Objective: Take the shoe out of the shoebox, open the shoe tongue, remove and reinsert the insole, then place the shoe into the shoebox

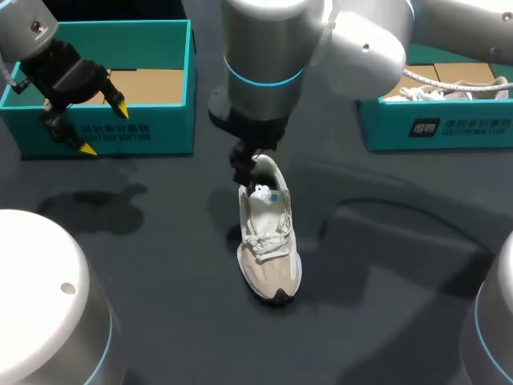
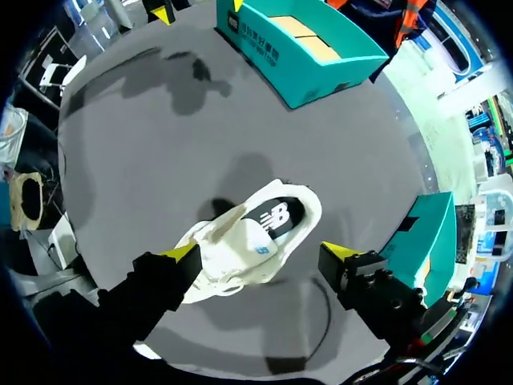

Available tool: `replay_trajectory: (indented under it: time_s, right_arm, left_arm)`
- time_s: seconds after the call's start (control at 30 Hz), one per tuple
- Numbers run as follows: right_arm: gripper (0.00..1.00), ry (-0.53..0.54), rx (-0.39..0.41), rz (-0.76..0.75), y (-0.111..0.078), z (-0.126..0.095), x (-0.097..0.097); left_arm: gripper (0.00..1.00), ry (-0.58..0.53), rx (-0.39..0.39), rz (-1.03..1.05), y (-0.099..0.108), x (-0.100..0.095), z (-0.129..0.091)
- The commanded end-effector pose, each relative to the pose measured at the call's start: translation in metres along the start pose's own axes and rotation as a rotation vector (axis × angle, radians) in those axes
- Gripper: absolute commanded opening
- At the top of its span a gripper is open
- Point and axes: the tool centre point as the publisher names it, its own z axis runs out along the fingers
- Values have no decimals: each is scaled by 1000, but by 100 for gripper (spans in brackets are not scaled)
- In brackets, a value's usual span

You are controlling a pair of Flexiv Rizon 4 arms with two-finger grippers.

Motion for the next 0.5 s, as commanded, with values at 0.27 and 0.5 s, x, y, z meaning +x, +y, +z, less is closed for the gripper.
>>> replay_trajectory:
  time_s: [0.27, 0.5]
  right_arm:
    - [100, -28, 75, -444, 22, -3, -28]
    - [100, -4, 29, -611, 30, 4, -31]
  left_arm:
    - [100, 0, -2, 0, 0, 1, 0]
    - [100, 0, -2, 0, 0, 1, 0]
